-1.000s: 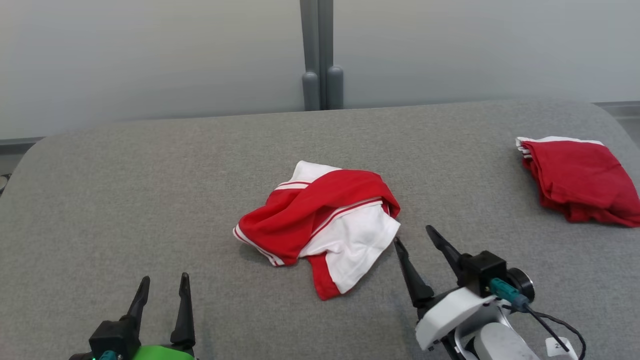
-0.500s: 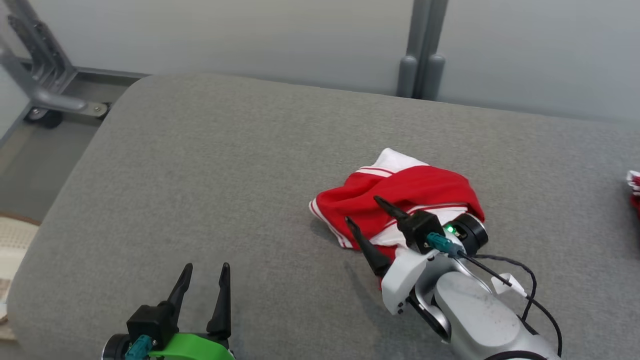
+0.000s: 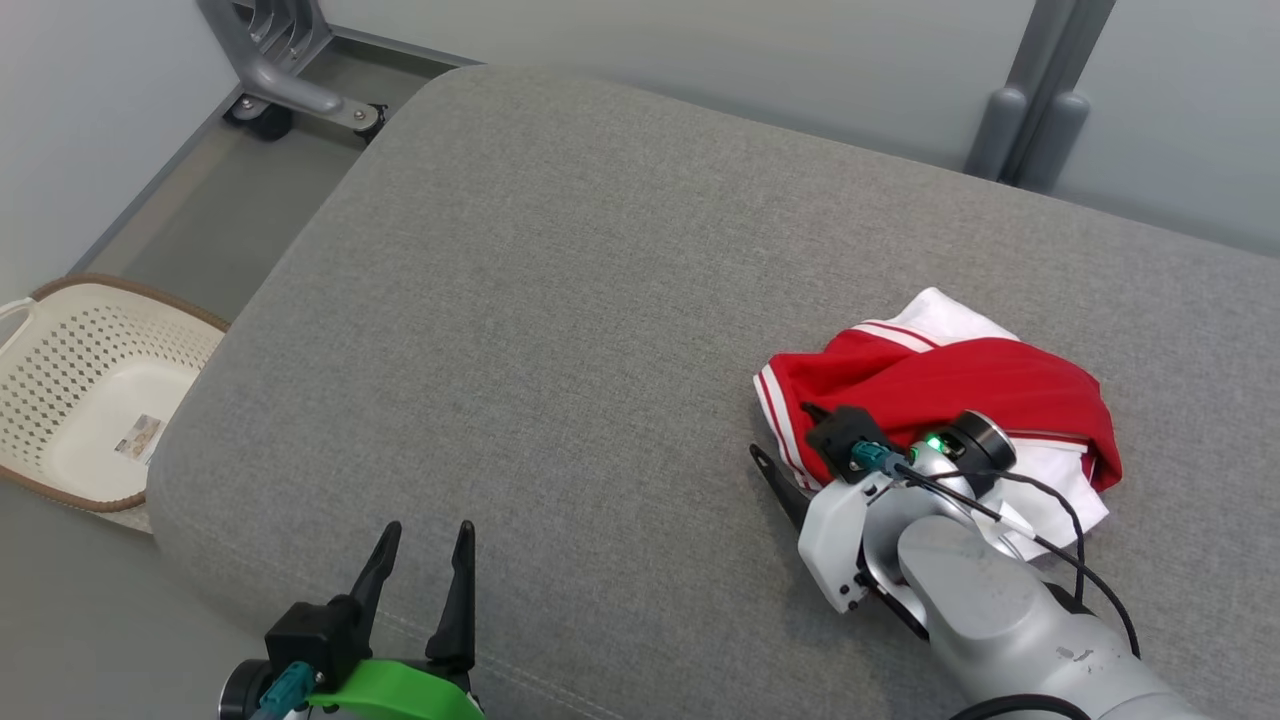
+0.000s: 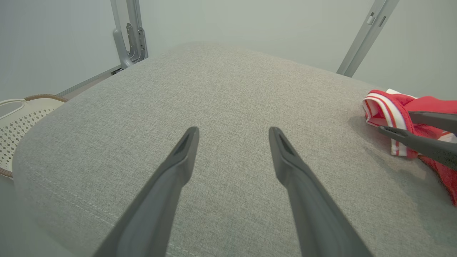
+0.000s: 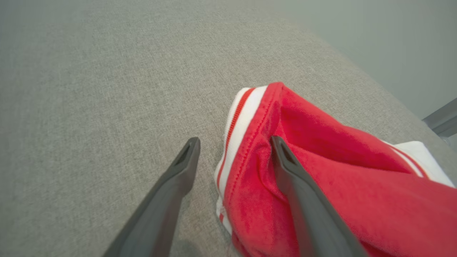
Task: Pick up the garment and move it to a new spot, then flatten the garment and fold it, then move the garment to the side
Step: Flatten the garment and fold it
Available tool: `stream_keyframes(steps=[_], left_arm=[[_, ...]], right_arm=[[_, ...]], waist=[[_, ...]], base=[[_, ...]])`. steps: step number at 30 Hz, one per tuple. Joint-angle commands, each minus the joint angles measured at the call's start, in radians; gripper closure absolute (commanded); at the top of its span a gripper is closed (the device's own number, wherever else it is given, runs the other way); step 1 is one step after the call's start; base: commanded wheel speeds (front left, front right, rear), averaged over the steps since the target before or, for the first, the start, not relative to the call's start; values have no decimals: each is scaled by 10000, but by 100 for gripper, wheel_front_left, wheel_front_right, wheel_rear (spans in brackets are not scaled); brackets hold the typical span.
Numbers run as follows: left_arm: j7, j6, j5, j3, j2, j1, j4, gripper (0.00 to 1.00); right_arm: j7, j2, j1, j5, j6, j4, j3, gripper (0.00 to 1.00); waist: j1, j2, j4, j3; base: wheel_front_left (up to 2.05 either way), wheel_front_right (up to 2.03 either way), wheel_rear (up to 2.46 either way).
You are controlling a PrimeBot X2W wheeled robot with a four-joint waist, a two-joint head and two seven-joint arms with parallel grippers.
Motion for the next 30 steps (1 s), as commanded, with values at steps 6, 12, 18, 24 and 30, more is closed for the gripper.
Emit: stream_keyframes(steps=[6, 12, 18, 24, 30], left_arm=[[-1, -27, -182, -131, 13, -248, 32, 0], [-1, -27, -152, -221, 15, -205, 11, 0], [-1, -28, 9, -440, 16, -313, 125, 0], [-1, -28, 58, -408, 13, -214, 184, 0], [-1, -28, 67, -430, 13, -54, 207, 0]], right_arm=[[-24, -13, -645, -40, -16, 832, 17, 100], [-45, -4, -1052, 984, -16, -1697, 135, 100], [-45, -21, -2029, 2214, -16, -5199, -765, 100], [-39, -238, -1594, 1243, -16, -5422, -3070, 100], [-40, -1130, 261, 772, -16, -3867, -4249, 100]], waist=[[0, 0, 150, 258], [0, 0, -26, 178], [0, 0, -272, 158], [0, 0, -667, -77], [0, 0, -1256, -55]], base=[[0, 0, 0], [0, 0, 0], [0, 0, 0], [0, 0, 0], [0, 0, 0]])
